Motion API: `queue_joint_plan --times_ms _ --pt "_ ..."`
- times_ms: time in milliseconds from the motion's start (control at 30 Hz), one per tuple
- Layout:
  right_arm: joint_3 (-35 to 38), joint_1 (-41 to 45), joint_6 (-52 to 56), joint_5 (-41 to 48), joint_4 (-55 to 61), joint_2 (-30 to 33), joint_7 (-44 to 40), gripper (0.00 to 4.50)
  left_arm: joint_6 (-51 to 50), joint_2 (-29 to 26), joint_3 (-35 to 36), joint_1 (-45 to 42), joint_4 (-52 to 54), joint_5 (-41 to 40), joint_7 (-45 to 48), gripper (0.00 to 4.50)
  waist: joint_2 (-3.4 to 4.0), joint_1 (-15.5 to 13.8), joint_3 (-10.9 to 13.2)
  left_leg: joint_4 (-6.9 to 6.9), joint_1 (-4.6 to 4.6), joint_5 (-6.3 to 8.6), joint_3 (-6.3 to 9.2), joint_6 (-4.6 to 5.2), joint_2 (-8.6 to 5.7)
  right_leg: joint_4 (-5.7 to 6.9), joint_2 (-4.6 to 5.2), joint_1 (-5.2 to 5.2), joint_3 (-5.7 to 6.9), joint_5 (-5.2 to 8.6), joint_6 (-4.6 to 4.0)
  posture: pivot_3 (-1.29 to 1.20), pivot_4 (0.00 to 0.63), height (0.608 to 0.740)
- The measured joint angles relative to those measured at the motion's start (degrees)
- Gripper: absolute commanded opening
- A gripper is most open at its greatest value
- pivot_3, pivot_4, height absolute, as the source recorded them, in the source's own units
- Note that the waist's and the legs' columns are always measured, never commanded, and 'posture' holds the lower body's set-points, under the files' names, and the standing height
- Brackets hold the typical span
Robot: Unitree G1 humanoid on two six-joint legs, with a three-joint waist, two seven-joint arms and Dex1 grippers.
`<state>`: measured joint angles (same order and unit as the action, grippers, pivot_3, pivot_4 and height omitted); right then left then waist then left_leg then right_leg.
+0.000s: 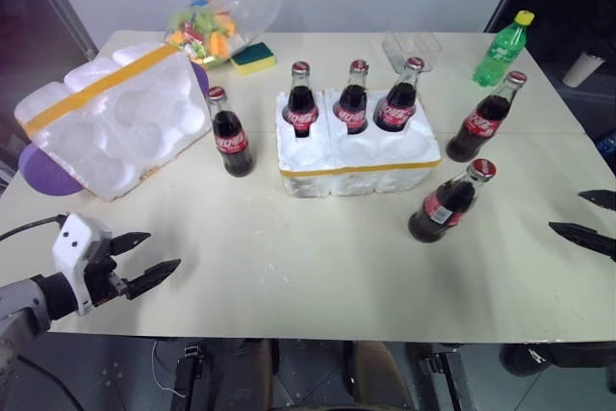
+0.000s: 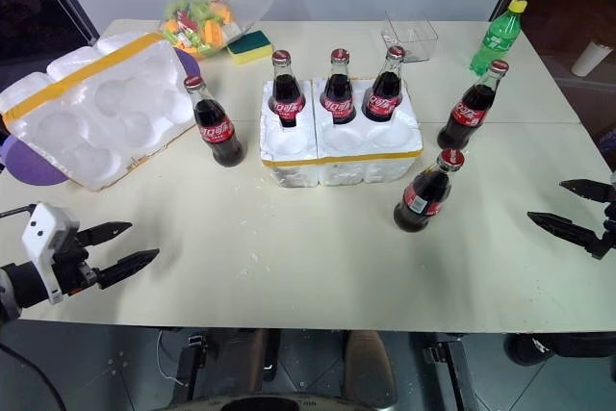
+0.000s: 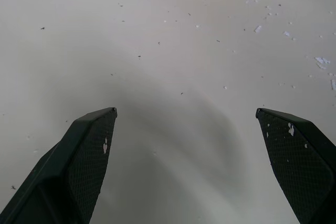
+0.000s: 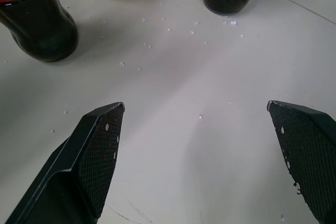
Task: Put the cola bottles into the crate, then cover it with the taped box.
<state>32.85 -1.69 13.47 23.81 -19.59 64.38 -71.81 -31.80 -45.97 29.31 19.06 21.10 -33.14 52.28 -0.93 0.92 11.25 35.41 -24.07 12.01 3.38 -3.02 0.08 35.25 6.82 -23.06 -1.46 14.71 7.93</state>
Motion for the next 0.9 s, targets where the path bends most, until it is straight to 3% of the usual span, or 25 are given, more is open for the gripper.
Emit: queue_joint_plan --times_ms 567,767,900 --pt "1.50 -0.11 4.19 2.06 1.63 -0.95 1.49 4.50 -1.66 0.11 -0.65 -5.88 -2.33 -1.52 -1.23 4.45 0.00 -0.05 0.00 0.10 0.27 0.00 0.02 0.00 0.00 0.07 -0.01 0.30 0.00 0.00 0.00 0.00 0.150 0.739" --pt "8.27 -0.90 16.03 10.29 13.30 -0.27 0.24 4.50 -1.99 -0.33 -3.76 -19.06 -8.42 -2.30 -1.15 4.45 0.02 -0.37 -0.01 0.19 0.34 0.00 0.07 0.00 0.00 0.15 -0.03 0.41 0.01 0.00 0.02 0.00 0.150 0.739" --pt "12.45 0.21 27.43 18.54 23.54 2.49 -0.83 4.50 -2.04 -0.63 -10.49 -32.13 -16.73 -0.61 0.14 4.45 0.01 -0.28 0.00 0.23 0.38 0.00 0.10 0.01 0.00 0.18 -0.07 0.47 0.02 -0.02 0.07 0.00 0.150 0.739"
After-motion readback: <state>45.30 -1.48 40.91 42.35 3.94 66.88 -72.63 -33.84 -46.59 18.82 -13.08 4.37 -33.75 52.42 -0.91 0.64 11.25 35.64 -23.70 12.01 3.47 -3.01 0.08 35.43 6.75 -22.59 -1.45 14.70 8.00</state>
